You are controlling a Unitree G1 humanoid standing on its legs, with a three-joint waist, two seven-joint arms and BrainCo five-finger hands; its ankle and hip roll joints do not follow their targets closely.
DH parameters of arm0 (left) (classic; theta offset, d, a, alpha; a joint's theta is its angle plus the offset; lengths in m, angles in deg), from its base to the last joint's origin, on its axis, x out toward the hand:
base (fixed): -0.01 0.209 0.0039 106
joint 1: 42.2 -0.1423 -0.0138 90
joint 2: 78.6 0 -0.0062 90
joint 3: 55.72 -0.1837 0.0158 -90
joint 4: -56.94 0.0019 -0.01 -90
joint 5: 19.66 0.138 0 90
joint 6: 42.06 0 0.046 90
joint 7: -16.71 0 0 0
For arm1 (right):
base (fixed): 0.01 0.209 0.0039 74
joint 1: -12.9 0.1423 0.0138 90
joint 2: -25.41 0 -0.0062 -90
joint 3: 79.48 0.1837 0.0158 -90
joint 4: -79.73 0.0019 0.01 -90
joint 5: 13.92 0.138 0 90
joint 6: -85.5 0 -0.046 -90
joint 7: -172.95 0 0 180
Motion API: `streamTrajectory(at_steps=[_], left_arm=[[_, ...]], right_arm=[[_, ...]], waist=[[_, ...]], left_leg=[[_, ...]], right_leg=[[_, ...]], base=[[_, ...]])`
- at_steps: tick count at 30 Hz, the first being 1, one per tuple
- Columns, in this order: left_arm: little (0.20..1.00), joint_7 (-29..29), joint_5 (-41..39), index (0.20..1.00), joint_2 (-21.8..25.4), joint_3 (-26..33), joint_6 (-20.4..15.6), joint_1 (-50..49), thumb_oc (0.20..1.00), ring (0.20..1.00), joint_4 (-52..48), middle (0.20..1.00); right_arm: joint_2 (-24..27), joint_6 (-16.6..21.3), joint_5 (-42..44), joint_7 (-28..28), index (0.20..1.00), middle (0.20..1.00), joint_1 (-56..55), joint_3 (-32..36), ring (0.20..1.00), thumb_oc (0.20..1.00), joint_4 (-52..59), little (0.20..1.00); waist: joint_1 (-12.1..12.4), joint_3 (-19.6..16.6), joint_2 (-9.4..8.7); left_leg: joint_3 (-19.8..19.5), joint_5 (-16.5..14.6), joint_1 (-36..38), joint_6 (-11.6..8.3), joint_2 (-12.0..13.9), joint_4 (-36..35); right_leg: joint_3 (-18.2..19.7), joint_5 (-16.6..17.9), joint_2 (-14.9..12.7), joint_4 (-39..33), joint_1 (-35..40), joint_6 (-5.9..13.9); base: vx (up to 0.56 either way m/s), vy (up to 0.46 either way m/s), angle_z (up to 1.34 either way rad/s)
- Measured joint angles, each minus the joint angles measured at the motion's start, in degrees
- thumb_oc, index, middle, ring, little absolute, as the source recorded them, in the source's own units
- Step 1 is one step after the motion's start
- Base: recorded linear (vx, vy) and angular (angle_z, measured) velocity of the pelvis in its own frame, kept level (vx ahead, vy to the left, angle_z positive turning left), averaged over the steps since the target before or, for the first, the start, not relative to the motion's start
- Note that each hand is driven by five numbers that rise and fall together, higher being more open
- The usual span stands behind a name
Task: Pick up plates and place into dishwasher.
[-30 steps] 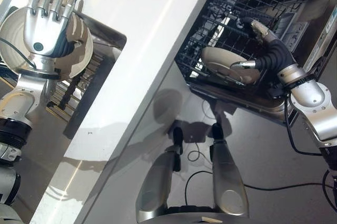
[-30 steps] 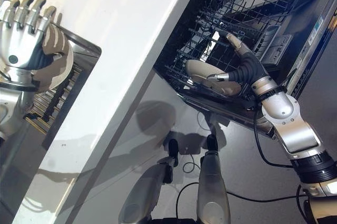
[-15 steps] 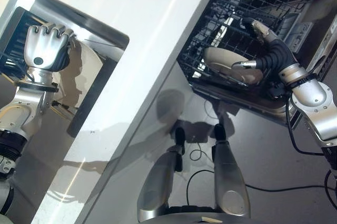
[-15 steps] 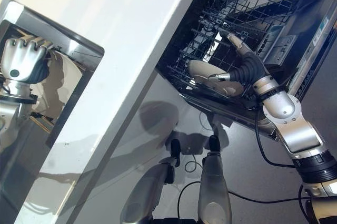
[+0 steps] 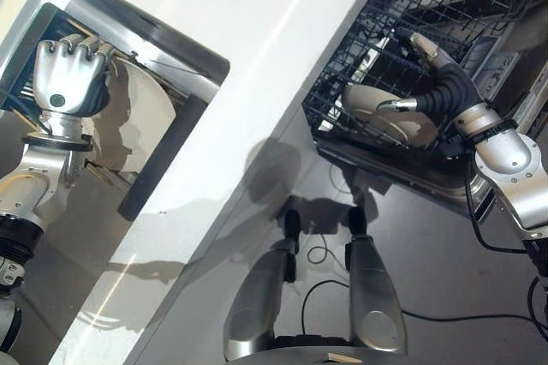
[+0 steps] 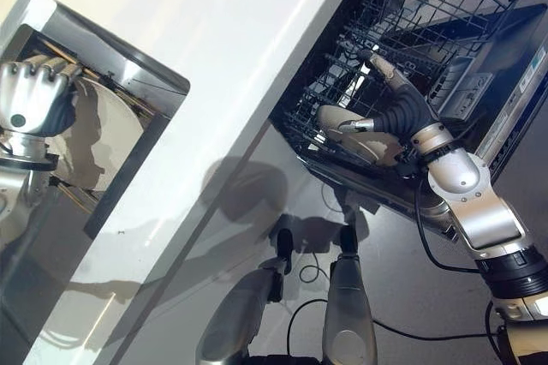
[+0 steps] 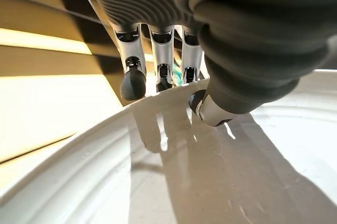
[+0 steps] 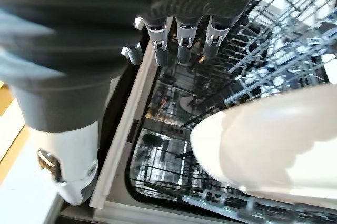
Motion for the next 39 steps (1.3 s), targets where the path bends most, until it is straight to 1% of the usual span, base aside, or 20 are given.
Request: streamTrajectory(at_steps=[5, 7, 8, 10, 12, 16, 17, 19, 21, 24, 27, 28, 30, 32, 34, 36, 39], left_arm=[[0.2, 4.9, -4.4, 0.2, 0.0, 5.6, 1.3, -1.2, 0.2, 0.2, -0.1, 0.2], [0.2, 8.4, -7.4, 0.2, -0.4, 10.3, 1.6, -3.2, 0.2, 0.2, -0.4, 0.2], [0.2, 9.8, -8.9, 0.2, -0.7, 13.2, 1.3, -4.0, 0.2, 0.2, -0.8, 0.2], [0.2, 13.5, -12.4, 0.2, -3.7, 20.7, 0.3, -4.6, 0.2, 0.2, -2.4, 0.2], [0.2, 16.4, -15.2, 0.2, -4.6, 25.6, -0.6, -5.4, 0.2, 0.2, -3.5, 0.2], [0.2, 19.4, -17.9, 0.2, -6.9, 32.1, -2.1, -6.2, 0.2, 0.2, -4.6, 0.2], [0.2, 19.7, -18.2, 0.2, -6.9, 32.6, -2.5, -6.2, 0.2, 0.2, -4.7, 0.2], [0.2, 20.0, -19.7, 0.2, -7.2, 34.0, -2.8, -6.6, 0.2, 0.2, -6.2, 0.2], [0.2, 20.5, -20.7, 0.2, -7.5, 34.6, -4.0, -6.7, 0.2, 0.2, -6.6, 0.2], [0.2, 20.5, -22.4, 0.2, -9.5, 34.6, -5.4, -6.7, 0.2, 0.2, -8.2, 0.2], [0.2, 19.7, -24.0, 0.2, -12.3, 34.5, -6.9, -6.7, 0.2, 0.2, -10.5, 0.2], [0.2, 19.2, -24.0, 0.2, -13.4, 34.4, -7.2, -6.7, 0.2, 0.2, -11.4, 0.2], [0.2, 17.6, -24.2, 0.2, -16.4, 33.6, -7.8, -6.7, 0.2, 0.2, -13.8, 0.2], [0.2, 16.0, -25.4, 0.2, -19.0, 31.6, -8.3, -6.6, 0.2, 0.2, -15.8, 0.2], [0.2, 14.2, -26.7, 0.2, -21.8, 29.2, -8.8, -6.5, 0.2, 0.2, -17.1, 0.2], [0.2, 12.9, -28.0, 0.2, -25.4, 26.6, -8.8, -5.8, 0.2, 0.2, -19.0, 0.2], [0.2, 10.9, -28.4, 0.2, -32.5, 22.5, -8.7, -5.6, 0.2, 0.2, -22.8, 0.2]], right_arm=[[-0.2, 0.0, 0.0, 0.2, 1.0, 1.0, -0.1, 0.0, 1.0, 1.0, 0.0, 1.0], [-0.6, 0.2, 0.0, 0.4, 1.0, 1.0, -0.3, 0.1, 1.0, 1.0, 0.0, 1.0], [-1.1, 0.5, 0.0, 0.5, 1.0, 1.0, -0.6, 0.3, 1.0, 1.0, 0.2, 1.0], [-3.4, 0.7, -0.1, 1.1, 1.0, 1.0, -2.8, 2.4, 1.0, 1.0, 1.0, 1.0], [-5.5, 0.7, -0.2, 1.5, 1.0, 1.0, -3.9, 2.6, 1.0, 1.0, 1.0, 1.0], [-8.6, 1.6, -0.6, 1.6, 1.0, 1.0, -6.5, 2.8, 1.0, 1.0, 1.0, 1.0], [-9.0, 2.0, -0.6, 1.6, 1.0, 1.0, -7.6, 3.2, 1.0, 1.0, 1.0, 1.0], [-9.5, 3.0, -0.6, 1.6, 1.0, 1.0, -8.8, 3.7, 1.0, 1.0, 1.0, 1.0], [-9.6, 4.8, -0.6, 1.7, 1.0, 1.0, -8.9, 3.8, 1.0, 1.0, 1.2, 1.0], [-9.9, 8.4, -0.5, 4.0, 1.0, 1.0, -8.2, 3.8, 1.0, 1.0, 2.2, 1.0], [-12.0, 11.8, 0.0, 6.1, 1.0, 1.0, -5.3, 3.8, 1.0, 1.0, 5.1, 1.0], [-13.1, 12.1, 0.4, 6.4, 1.0, 1.0, -3.8, 3.5, 1.0, 1.0, 6.0, 1.0], [-15.5, 12.4, 1.5, 6.6, 1.0, 1.0, -0.7, 2.3, 1.0, 1.0, 7.9, 1.0], [-17.1, 12.0, 2.7, 6.3, 1.0, 1.0, 2.5, -1.0, 1.0, 1.0, 9.4, 1.0], [-19.2, 10.8, 2.8, 5.7, 1.0, 1.0, 4.5, -5.5, 1.0, 1.0, 10.5, 1.0], [-21.1, 7.9, 2.9, 5.5, 1.0, 1.0, 5.7, -10.0, 1.0, 1.0, 11.6, 1.0], [-25.8, 3.1, 3.3, 5.3, 1.0, 1.0, 8.0, -18.0, 1.0, 1.0, 11.7, 1.0]], waist=[[0.6, -0.2, -0.33], [0.9, -0.5, -0.94], [1.1, -0.7, -1.4], [1.8, -1.3, -2.55], [2.0, -2.6, -4.24], [2.6, -5.1, -6.44], [3.3, -6.3, -6.69], [3.4, -8.2, -6.75], [3.4, -10.1, -6.68], [3.6, -12.5, -6.75], [3.7, -14.4, -6.91], [3.6, -14.9, -7.0], [3.7, -17.4, -7.18], [3.8, -18.4, -7.39], [3.9, -20.4, -7.87], [5.2, -21.3, -8.52], [6.8, -22.6, -9.65]], left_leg=[[-1.2, 0.1, 0.5, -0.1, 0.1, -0.1], [-1.6, 0.1, 2.1, -0.13, 0.3, -0.7], [-1.8, 0.1, 2.5, -0.15, 0.3, -0.9], [-2.5, 0.0, 3.4, -0.35, 0.6, -1.1], [-2.7, -0.1, 3.6, -0.51, 0.8, -1.2], [-3.2, -0.2, 6.2, -0.74, 1.4, -2.5], [-3.2, -0.3, 6.5, -0.82, 1.6, -2.8], [-3.4, -0.3, 7.4, -0.86, 1.9, -3.6], [-3.7, -0.3, 8.6, -0.86, 2.1, -4.3], [-4.1, -0.3, 10.7, -0.91, 2.3, -5.6], [-4.2, -0.5, 12.6, -1.05, 2.7, -6.6], [-4.2, -0.4, 13.4, -1.13, 2.7, -6.8], [-4.3, -0.5, 13.5, -1.24, 3.0, -7.2], [-4.6, -0.4, 14.9, -1.41, 3.2, -7.8], [-5.5, -0.3, 15.3, -1.68, 3.4, -8.4], [-5.9, -0.1, 16.0, -1.93, 3.7, -8.9], [-7.3, 0.3, 16.7, -2.38, 3.8, -9.7]], right_leg=[[-1.5, 0.1, 0.0, -1.0, 1.5, -0.16], [-2.0, 0.1, 0.0, -1.7, 3.2, -0.28], [-2.2, 0.1, 0.0, -2.1, 3.8, -0.32], [-2.9, 0.2, 0.2, -2.9, 5.1, -0.5], [-3.4, 0.1, 0.3, -3.3, 5.7, -0.66], [-3.9, 0.5, 0.7, -6.3, 9.0, -0.97], [-3.9, 0.7, 0.9, -7.1, 9.4, -1.06], [-4.3, 1.4, 1.2, -8.8, 11.1, -1.14], [-4.6, 1.7, 1.3, -10.3, 12.8, -1.18], [-4.7, 2.1, 1.6, -12.4, 15.5, -1.25], [-4.8, 2.7, 2.0, -14.5, 17.9, -1.45], [-4.8, 2.9, 2.1, -15.2, 18.9, -1.48], [-5.0, 3.1, 2.4, -16.0, 19.2, -1.66], [-5.3, 3.4, 2.7, -17.2, 21.0, -1.85], [-6.1, 3.6, 2.8, -18.3, 21.9, -2.07], [-6.6, 4.0, 3.1, -19.4, 23.2, -2.27], [-7.9, 4.3, 3.3, -21.0, 24.9, -2.5]], base=[[0.01, -0.101, 0.12], [0.02, -0.166, 0.07], [0.03, -0.139, 0.05], [0.04, -0.136, 0.1], [0.05, -0.145, 0.08], [0.08, -0.136, 0.03], [0.08, -0.13, -0.02], [0.06, -0.118, 0.02], [0.06, -0.127, 0.05], [0.03, -0.13, 0.05], [0.02, -0.126, -0.03], [-0.05, -0.145, -0.02], [-0.03, -0.149, 0.01], [-0.03, -0.125, 0.08], [-0.04, -0.14, 0.16], [-0.03, -0.142, 0.14], [-0.04, -0.132, 0.2]])
